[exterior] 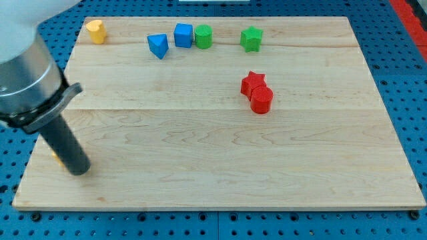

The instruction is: Move the yellow hexagon to the bottom side of the yellow heart

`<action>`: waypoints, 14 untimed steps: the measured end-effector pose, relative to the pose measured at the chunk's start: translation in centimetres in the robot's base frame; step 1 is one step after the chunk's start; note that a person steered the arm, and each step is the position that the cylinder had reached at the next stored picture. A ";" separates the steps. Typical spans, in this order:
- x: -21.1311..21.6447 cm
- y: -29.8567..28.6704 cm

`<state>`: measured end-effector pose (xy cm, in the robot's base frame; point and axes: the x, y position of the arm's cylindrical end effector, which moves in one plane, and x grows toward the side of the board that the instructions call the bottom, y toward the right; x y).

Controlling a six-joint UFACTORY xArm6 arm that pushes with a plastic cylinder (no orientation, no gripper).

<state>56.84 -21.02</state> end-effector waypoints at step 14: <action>-7.6 4.7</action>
<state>49.25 -16.33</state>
